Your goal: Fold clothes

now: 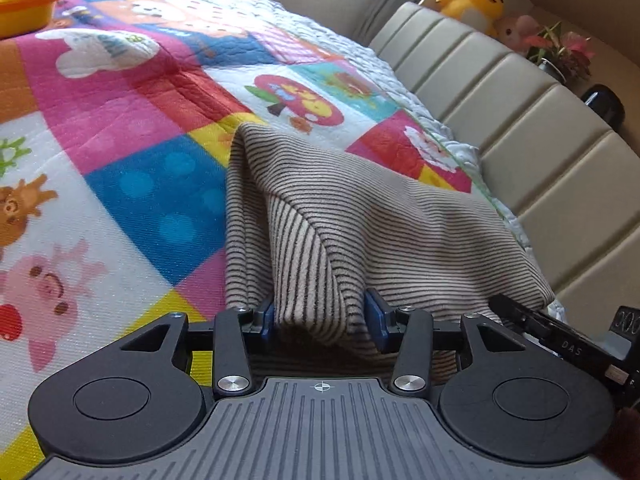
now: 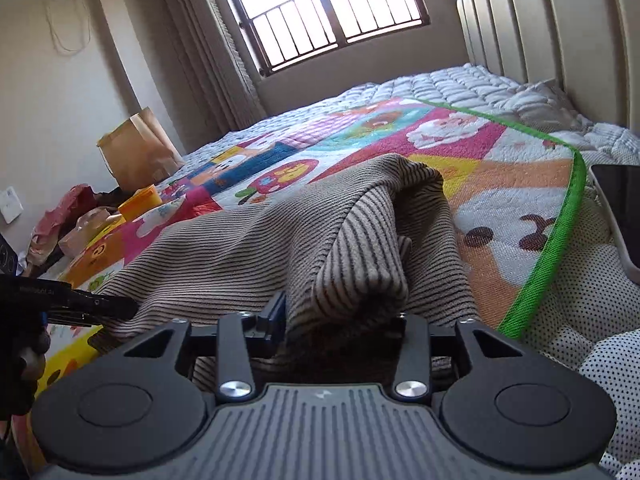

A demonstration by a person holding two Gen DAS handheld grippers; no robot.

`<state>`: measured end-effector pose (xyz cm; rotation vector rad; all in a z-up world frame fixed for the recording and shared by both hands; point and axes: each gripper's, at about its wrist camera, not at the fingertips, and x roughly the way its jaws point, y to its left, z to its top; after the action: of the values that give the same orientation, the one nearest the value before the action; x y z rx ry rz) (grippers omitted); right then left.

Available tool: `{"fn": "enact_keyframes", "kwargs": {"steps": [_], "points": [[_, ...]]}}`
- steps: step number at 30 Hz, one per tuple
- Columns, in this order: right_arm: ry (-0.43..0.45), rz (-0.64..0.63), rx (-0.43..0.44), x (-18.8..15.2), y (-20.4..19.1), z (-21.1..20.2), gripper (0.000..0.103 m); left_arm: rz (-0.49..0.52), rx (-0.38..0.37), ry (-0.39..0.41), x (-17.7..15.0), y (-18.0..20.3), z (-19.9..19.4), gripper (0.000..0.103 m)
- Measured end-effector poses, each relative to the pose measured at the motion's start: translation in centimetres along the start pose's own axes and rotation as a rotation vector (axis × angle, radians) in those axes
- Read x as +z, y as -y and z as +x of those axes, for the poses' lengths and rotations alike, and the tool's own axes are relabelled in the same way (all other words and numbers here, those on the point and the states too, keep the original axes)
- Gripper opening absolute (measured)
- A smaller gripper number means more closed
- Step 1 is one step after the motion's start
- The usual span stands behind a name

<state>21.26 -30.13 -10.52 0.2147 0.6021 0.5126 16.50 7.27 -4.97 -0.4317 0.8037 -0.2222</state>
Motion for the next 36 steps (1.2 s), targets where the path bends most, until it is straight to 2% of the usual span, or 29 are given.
{"fn": "enact_keyframes", "kwargs": {"steps": [2,3,5,6,7,9,11,14,15,19,21,22,24,26,30,32,35,36], "points": [[0.017,-0.007,-0.03,0.4,0.3,-1.0,0.075,0.038,0.056,0.033,0.3,0.6,-1.1,0.06],[0.026,-0.01,-0.045,0.6,0.5,-1.5,0.08,0.058,0.085,0.05,0.5,0.9,-1.7,0.062],[0.043,-0.017,-0.075,1.0,0.8,-2.5,0.096,0.071,0.096,0.08,0.6,1.5,-3.0,0.067],[0.068,0.0,-0.07,1.4,1.2,-3.2,0.101,0.067,0.079,0.09,0.6,1.7,-3.7,0.076],[0.097,0.024,-0.06,1.8,1.6,-3.9,0.103,0.057,0.035,0.087,0.3,2.1,-4.2,0.081],[0.149,0.061,-0.045,2.6,2.2,-5.1,0.103,0.037,-0.056,0.081,-0.1,2.8,-5.2,0.09],[0.172,0.061,-0.042,3.5,2.2,-5.2,0.103,0.005,-0.138,0.039,-0.6,3.4,-4.8,0.094],[0.165,0.025,-0.065,4.8,1.7,-3.3,0.103,-0.078,-0.212,-0.058,-1.6,3.6,-2.3,0.094],[0.153,0.011,-0.081,5.2,1.6,-2.4,0.103,-0.101,-0.205,-0.082,-1.9,3.5,-1.4,0.094],[0.033,-0.066,-0.2,5.3,2.0,2.4,0.103,-0.181,-0.206,-0.068,-2.3,1.9,0.4,0.094],[-0.054,-0.109,-0.276,4.3,2.4,4.7,0.103,-0.187,-0.169,-0.034,-1.7,1.2,0.4,0.094],[-0.056,-0.106,-0.282,3.9,2.4,4.6,0.103,-0.19,-0.151,-0.016,-1.4,0.8,0.4,0.094],[-0.035,-0.087,-0.273,3.2,2.4,3.9,0.103,-0.2,-0.133,-0.017,-0.4,-0.2,1.2,0.094],[-0.035,-0.071,-0.248,2.6,1.9,2.9,0.103,-0.224,-0.155,-0.026,0.8,-1.3,2.4,0.095],[-0.068,-0.043,-0.137,1.0,0.1,1.3,0.103,-0.184,-0.128,-0.008,4.0,-1.8,4.7,0.095],[-0.115,-0.072,-0.045,0.4,-1.6,1.0,0.103,-0.169,-0.099,0.005,5.8,-2.0,6.0,0.095],[-0.137,-0.18,0.009,0.2,-4.0,0.4,0.103,-0.119,-0.029,0.033,8.0,-1.9,7.4,0.095],[-0.118,-0.183,0.016,0.8,-4.2,0.0,0.103,-0.097,-0.014,0.039,8.3,-1.9,7.6,0.095]]}}
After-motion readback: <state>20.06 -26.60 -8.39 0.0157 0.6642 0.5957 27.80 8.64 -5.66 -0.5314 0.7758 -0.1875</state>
